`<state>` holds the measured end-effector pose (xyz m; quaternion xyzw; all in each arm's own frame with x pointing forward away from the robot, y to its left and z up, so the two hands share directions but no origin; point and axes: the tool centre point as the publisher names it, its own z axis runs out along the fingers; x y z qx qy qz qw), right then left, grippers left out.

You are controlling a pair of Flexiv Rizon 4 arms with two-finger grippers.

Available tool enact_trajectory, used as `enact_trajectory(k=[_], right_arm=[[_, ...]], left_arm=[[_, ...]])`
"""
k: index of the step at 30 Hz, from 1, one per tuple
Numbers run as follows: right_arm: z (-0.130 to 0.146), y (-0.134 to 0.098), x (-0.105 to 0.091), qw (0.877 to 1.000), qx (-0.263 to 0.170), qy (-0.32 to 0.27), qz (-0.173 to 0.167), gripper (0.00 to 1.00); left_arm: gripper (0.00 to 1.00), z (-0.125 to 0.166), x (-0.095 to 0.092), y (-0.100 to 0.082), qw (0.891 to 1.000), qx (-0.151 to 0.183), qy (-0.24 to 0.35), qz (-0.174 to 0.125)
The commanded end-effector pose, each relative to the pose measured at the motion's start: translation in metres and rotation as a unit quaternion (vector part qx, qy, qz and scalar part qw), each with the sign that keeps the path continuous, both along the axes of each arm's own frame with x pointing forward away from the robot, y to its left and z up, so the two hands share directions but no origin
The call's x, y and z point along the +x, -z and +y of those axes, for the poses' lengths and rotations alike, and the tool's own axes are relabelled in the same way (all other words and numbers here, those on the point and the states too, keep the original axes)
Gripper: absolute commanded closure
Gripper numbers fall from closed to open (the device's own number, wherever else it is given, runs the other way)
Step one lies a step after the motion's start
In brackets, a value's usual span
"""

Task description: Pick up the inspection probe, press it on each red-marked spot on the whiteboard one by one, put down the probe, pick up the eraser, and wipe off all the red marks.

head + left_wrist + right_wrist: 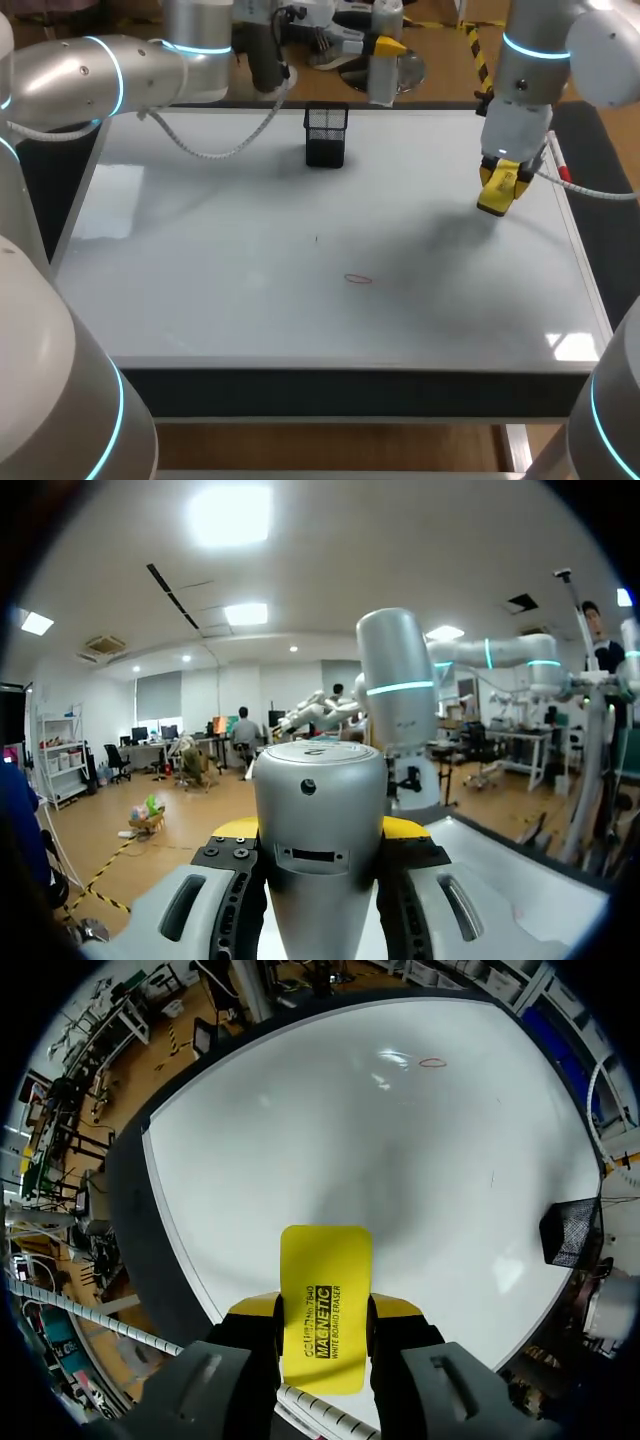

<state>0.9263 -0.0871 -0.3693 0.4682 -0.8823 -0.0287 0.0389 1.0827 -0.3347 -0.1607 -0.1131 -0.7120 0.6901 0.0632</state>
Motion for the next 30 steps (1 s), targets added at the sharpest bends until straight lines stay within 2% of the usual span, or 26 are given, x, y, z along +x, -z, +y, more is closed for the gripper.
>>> enact_trajectory(k=[1,6,14,17,22,27,28,30], right_arm=[[-0.001,-0.001,0.000,1.000,-0.001,-0.001,-0.001,1.00],[-0.001,-0.001,0.000,1.000,-0.001,-0.001,-0.001,1.00],[-0.001,-0.001,0.000,1.000,-0.001,-0.001,-0.001,1.00],[-0.001,-0.001,0.000,1.000,-0.001,-0.001,-0.001,1.00],[-0.001,-0.001,0.000,1.000,-0.001,-0.001,-0.001,1.00],[-0.001,-0.001,0.000,1.000,-0.001,-0.001,-0.001,1.00],[-0.001,-0.001,0.000,1.000,-0.001,-0.001,-0.001,1.00],[-0.001,-0.001,0.000,1.000,-0.001,-0.001,-0.001,1.00]], left_arm=[[1.00,-0.001,-0.022,-0.009,1.000,0.007,0.005,-0.006],[1.00,0.001,-0.056,-0.012,0.999,0.025,0.025,-0.006],[1.00,0.010,-0.113,-0.007,0.998,0.029,0.051,-0.006],[1.00,0.012,-0.138,0.002,0.997,0.041,0.064,-0.008],[1.00,0.017,-0.181,0.020,0.996,0.035,0.085,-0.005],[1.00,0.024,-0.213,0.026,0.993,0.047,0.104,-0.020],[1.00,0.026,-0.219,0.028,0.993,0.039,0.110,-0.020],[1.00,0.027,-0.231,0.032,0.991,0.054,0.120,-0.024]])
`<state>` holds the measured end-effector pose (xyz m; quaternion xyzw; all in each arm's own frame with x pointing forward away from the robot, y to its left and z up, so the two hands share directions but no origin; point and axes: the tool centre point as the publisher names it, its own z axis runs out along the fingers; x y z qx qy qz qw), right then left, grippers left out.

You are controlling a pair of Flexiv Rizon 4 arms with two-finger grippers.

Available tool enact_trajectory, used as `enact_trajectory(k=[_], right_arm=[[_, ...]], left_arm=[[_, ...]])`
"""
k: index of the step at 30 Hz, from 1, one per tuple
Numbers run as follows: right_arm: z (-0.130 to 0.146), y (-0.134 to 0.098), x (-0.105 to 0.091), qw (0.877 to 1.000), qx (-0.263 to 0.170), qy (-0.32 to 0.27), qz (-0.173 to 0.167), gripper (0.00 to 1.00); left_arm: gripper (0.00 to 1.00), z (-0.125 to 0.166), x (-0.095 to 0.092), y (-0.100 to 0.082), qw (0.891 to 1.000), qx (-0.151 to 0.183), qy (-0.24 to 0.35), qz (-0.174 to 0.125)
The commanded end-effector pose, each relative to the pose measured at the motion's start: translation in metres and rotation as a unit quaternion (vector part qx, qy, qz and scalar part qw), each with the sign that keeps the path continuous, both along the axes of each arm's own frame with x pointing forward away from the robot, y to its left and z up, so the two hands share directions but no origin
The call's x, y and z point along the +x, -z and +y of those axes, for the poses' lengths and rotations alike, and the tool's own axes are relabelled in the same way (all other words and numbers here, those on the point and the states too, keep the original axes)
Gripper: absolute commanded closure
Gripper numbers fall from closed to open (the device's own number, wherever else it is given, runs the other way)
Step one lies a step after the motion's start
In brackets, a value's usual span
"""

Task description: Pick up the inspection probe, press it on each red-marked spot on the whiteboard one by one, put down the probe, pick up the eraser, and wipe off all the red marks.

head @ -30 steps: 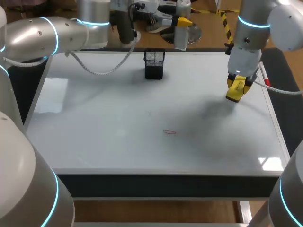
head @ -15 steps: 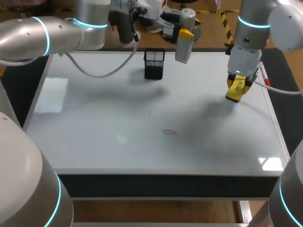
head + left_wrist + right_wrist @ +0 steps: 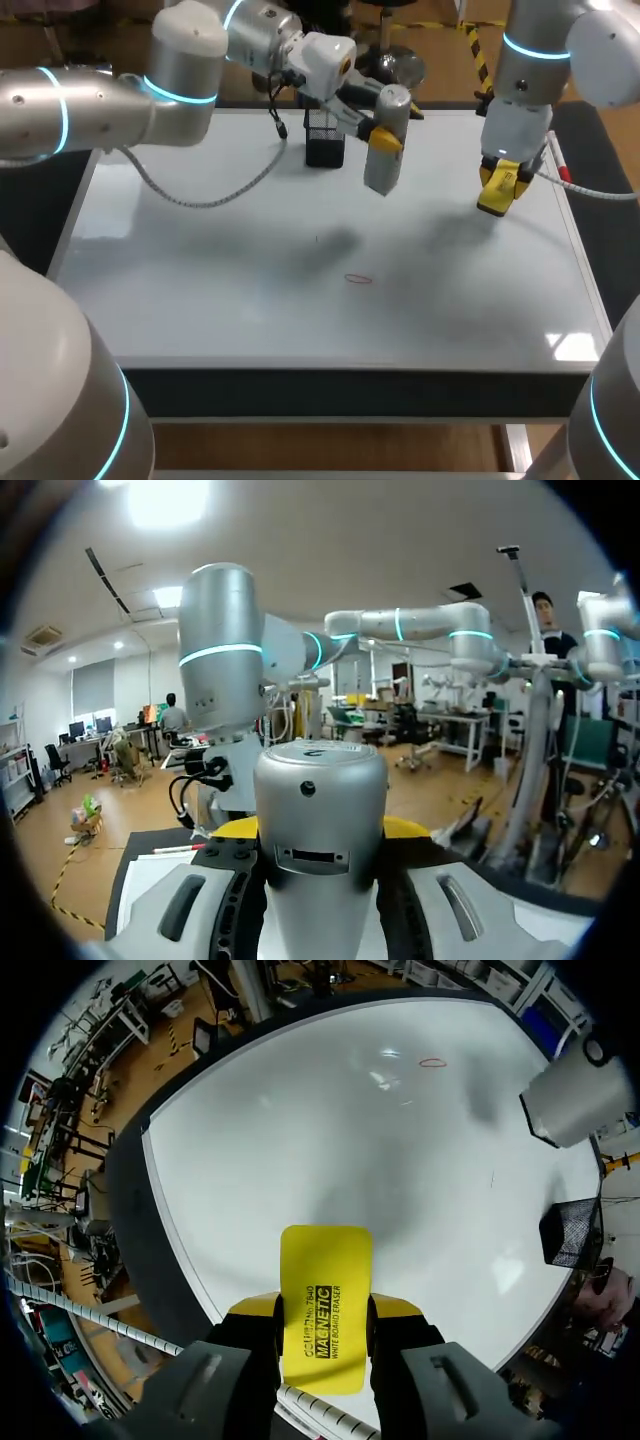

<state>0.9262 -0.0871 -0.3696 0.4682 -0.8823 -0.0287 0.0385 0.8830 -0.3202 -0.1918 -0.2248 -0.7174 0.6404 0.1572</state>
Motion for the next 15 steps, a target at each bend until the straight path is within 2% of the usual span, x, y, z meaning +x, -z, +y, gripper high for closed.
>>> enact_trajectory(k=[1,3,6,15], right_arm=[[-0.001,-0.001,0.000,1.000,-0.002,-0.001,0.000,1.00],[-0.001,-0.001,0.000,1.000,-0.002,-0.001,0.000,1.00],[-0.001,-0.001,0.000,1.000,-0.002,-0.001,0.000,1.00],[-0.001,-0.001,0.000,1.000,-0.002,-0.001,0.000,1.00]], left_arm=[[1.00,0.014,-0.036,0.003,1.000,0.005,-0.022,-0.009],[1.00,0.017,-0.045,0.008,1.000,0.010,-0.012,-0.009],[1.00,0.020,-0.058,0.014,1.000,-0.001,0.019,-0.003],[1.00,0.026,-0.082,0.040,0.999,0.003,0.037,0.023]])
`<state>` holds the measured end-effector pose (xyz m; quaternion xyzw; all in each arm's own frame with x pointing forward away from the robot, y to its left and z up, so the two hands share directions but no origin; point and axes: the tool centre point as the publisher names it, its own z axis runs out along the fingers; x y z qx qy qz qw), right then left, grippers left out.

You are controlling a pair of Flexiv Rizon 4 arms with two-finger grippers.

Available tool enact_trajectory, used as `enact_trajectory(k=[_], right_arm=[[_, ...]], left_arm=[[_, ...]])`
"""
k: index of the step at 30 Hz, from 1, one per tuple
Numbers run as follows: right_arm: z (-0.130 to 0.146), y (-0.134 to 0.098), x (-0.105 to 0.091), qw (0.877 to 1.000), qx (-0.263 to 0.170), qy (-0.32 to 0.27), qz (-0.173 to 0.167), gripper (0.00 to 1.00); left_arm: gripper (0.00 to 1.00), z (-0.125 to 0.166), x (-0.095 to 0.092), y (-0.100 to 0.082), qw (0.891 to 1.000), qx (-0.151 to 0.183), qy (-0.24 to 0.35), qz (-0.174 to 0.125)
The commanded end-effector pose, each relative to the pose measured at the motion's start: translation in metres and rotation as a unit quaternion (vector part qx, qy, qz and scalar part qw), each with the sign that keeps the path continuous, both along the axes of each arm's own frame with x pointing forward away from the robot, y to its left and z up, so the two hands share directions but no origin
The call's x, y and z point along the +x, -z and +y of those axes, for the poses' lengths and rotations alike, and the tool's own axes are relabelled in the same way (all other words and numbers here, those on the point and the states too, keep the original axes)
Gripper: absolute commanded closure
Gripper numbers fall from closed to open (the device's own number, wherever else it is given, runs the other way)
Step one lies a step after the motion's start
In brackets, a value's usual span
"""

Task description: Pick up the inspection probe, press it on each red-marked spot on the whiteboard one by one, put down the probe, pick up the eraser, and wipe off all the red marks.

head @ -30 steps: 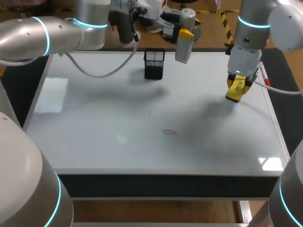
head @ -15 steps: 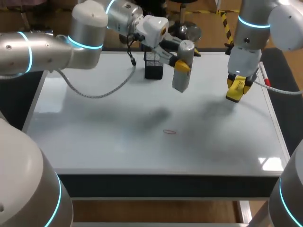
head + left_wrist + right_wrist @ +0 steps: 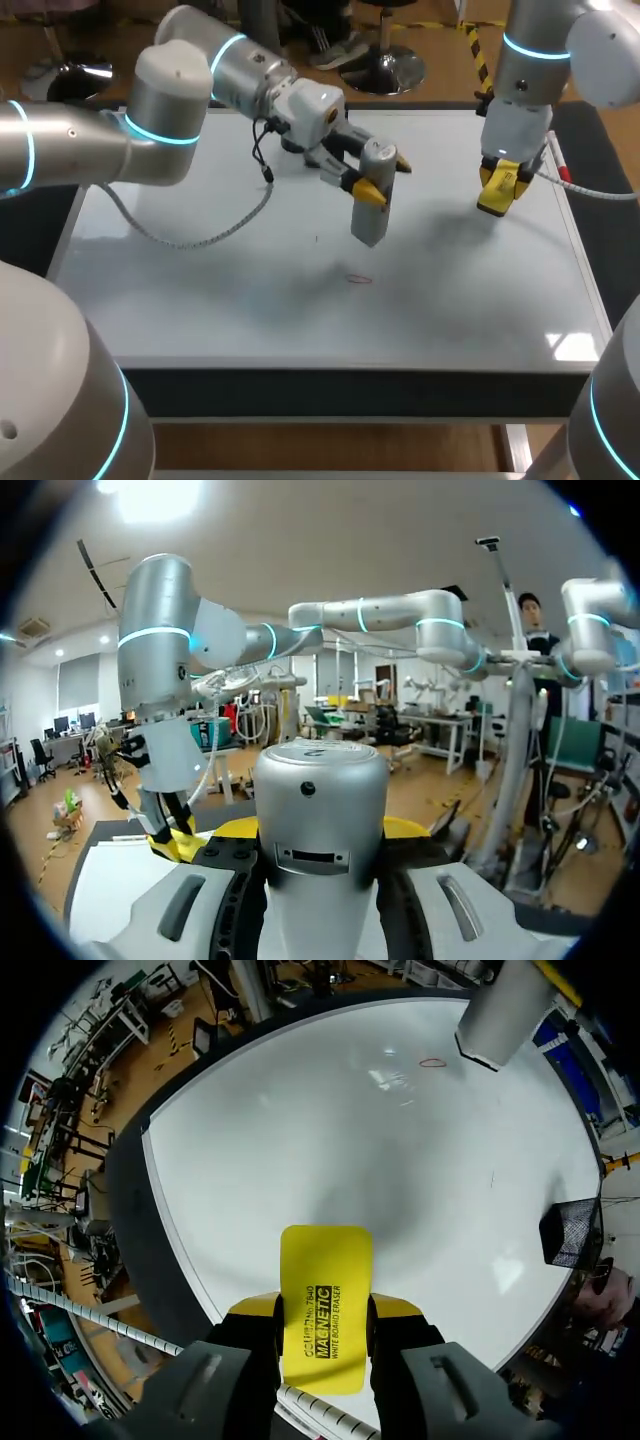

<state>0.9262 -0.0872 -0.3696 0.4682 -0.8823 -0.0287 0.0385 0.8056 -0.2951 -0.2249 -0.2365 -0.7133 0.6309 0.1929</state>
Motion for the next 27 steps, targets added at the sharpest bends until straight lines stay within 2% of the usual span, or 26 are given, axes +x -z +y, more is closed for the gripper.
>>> enact_trajectory(k=[1,12,16,20,21,26,27], right_arm=[[-0.001,-0.001,0.000,1.000,-0.002,-0.001,0.000,1.00],[-0.001,-0.001,0.000,1.000,-0.002,-0.001,0.000,1.00],[-0.001,-0.001,0.000,1.000,-0.002,-0.001,0.000,1.00],[-0.001,-0.001,0.000,1.000,-0.002,-0.001,0.000,1.00],[-0.001,-0.001,0.000,1.000,-0.002,-0.001,0.000,1.00],[-0.001,-0.001,0.000,1.000,-0.002,-0.001,0.000,1.00],[-0.001,-0.001,0.000,1.000,-0.002,-0.001,0.000,1.00]], left_arm=[[1.00,0.000,-0.007,0.009,1.000,-0.005,0.005,0.009],[1.00,-0.004,-0.020,0.035,0.999,-0.014,0.016,0.036],[1.00,-0.003,-0.021,0.044,0.999,0.010,0.012,0.039],[1.00,-0.002,-0.022,0.051,0.999,0.017,0.009,0.041],[1.00,-0.002,-0.022,0.052,0.999,0.009,0.009,0.045],[1.00,-0.003,-0.022,0.057,0.999,0.018,0.009,0.047],[1.00,-0.003,-0.023,0.057,0.999,0.009,0.006,0.051]])
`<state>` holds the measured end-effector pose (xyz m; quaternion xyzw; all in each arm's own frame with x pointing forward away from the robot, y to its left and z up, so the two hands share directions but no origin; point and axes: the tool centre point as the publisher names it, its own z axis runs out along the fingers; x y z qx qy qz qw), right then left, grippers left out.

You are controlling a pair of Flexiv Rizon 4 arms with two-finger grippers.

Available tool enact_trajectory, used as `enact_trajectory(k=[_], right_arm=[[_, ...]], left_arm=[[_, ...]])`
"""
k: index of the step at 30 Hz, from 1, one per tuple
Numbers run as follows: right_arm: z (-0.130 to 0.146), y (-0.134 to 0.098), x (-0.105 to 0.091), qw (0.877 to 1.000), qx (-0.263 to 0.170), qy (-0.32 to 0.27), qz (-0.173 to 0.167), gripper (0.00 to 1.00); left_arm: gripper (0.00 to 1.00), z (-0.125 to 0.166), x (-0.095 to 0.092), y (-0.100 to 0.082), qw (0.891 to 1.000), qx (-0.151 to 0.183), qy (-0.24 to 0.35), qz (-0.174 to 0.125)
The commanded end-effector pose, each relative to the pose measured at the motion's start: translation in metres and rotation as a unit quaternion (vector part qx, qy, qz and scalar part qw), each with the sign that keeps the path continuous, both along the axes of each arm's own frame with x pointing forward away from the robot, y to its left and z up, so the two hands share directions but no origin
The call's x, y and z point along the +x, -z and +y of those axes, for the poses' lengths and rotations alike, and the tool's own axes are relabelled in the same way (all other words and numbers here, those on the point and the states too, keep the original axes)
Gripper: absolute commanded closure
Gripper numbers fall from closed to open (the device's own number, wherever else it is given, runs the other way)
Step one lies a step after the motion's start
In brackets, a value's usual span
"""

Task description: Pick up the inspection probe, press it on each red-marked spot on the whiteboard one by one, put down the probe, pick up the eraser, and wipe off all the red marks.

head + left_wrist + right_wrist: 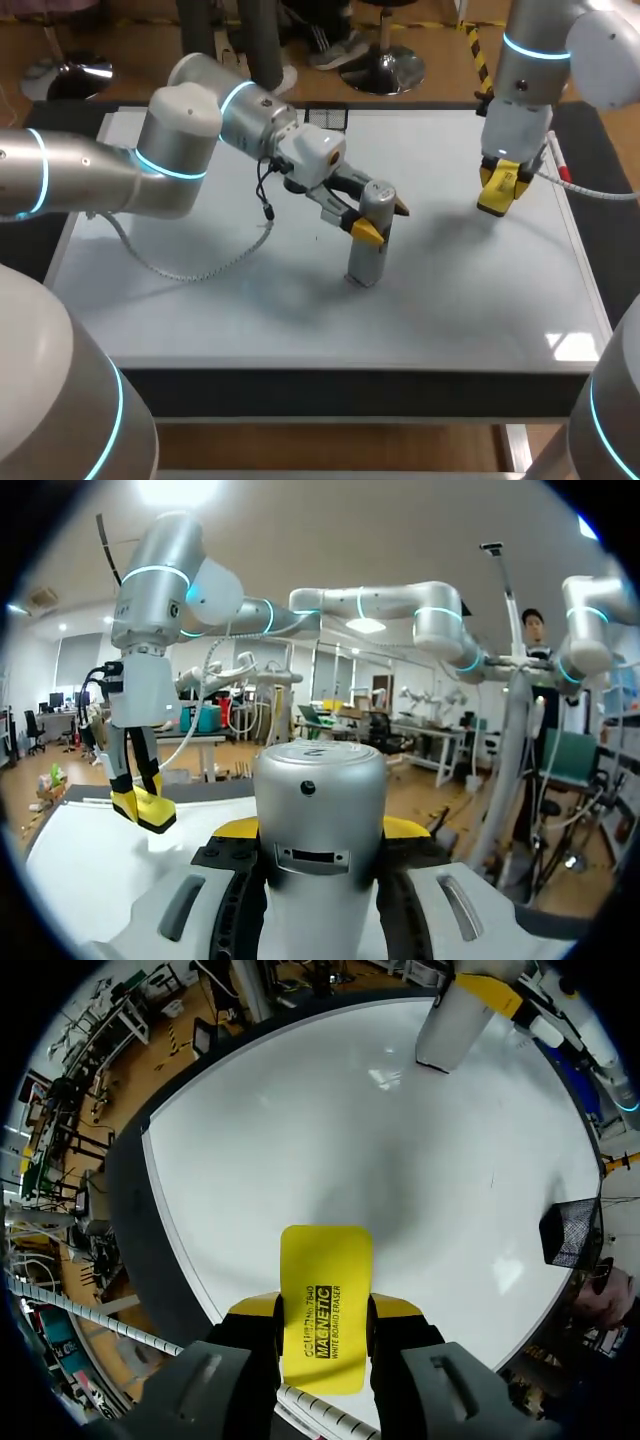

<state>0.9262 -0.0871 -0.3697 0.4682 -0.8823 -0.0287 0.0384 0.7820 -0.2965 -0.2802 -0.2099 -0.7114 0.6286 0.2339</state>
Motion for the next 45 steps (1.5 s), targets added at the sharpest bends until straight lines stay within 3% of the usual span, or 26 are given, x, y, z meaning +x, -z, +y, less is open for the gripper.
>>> enact_trajectory(k=[1,12,20,42,45], right_arm=[[-0.001,-0.001,0.000,1.000,-0.002,-0.001,0.000,1.00],[-0.001,-0.001,0.000,1.000,-0.002,-0.001,0.000,1.00],[-0.001,-0.001,0.000,1.000,-0.002,-0.001,0.000,1.00],[-0.001,-0.001,0.000,1.000,-0.002,-0.001,0.000,1.00],[-0.001,-0.001,0.000,1.000,-0.002,-0.001,0.000,1.00]], left_arm=[[1.00,0.000,0.001,0.002,1.000,-0.008,-0.004,0.006],[1.00,0.002,-0.001,0.010,1.000,-0.004,-0.010,0.009],[1.00,0.007,-0.002,0.014,1.000,0.003,-0.014,-0.009],[1.00,0.010,-0.005,0.008,0.999,0.013,-0.001,-0.029],[1.00,0.015,-0.004,0.005,1.000,0.002,0.006,-0.030]])
